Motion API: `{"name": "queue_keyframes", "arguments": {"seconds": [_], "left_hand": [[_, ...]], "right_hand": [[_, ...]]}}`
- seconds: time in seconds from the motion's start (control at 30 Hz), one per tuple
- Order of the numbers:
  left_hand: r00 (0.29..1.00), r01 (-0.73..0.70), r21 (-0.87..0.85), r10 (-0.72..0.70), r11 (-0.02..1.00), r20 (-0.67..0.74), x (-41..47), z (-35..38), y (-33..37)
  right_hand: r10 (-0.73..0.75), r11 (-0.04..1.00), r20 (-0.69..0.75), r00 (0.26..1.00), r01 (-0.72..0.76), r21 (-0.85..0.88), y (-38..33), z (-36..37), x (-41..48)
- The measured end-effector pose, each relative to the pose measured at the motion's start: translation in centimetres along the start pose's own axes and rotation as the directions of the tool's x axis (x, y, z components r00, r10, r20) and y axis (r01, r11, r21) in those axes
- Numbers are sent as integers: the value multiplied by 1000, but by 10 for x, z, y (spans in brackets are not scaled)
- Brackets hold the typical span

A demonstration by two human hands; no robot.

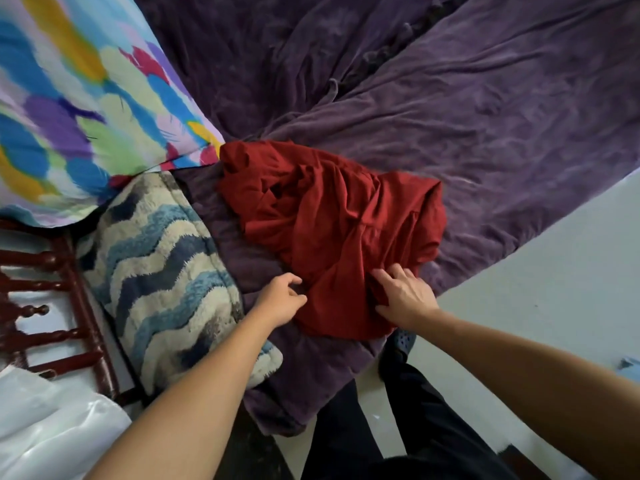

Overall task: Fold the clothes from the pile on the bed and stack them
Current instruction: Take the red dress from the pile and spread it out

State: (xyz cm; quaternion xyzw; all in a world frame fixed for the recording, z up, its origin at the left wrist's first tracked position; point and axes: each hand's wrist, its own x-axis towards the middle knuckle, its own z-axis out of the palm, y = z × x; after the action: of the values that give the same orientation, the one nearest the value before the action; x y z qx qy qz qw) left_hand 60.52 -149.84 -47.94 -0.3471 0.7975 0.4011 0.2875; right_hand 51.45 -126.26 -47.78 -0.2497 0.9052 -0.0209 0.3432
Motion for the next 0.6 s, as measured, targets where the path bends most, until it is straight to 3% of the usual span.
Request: {"name": "queue_keyframes", "arguments": {"seconds": [0.07, 0.13, 0.27, 0.33, 0.4, 0.53, 0.6], "left_hand": [[999, -44, 81, 44, 996, 0, 1, 2, 6], [994, -104, 147, 109, 984, -24, 4, 4, 14], [942, -200, 247, 255, 948, -217, 20, 1, 45], [896, -199, 316, 303, 928, -325, 32, -8, 66], [890, -156, 401, 304, 903, -340, 48, -18, 85], [976, 10, 302, 57, 953, -212, 82, -15, 101], [982, -40, 358, 103, 933, -160, 73, 7, 99]], "right_hand": [[140, 980, -71, 988, -128, 151, 19, 2, 6], [326, 910, -196, 925, -251, 329, 48, -18, 12], [727, 656, -303, 616, -492, 573, 147, -87, 8], [811, 566, -274, 516, -578, 587, 190, -111, 0], [794, 594, -257, 551, -612, 522, 208, -122, 0], [621, 776, -312, 719, -509, 372, 179, -122, 34], [481, 873, -368, 796, -394, 288, 149, -114, 58]]}}
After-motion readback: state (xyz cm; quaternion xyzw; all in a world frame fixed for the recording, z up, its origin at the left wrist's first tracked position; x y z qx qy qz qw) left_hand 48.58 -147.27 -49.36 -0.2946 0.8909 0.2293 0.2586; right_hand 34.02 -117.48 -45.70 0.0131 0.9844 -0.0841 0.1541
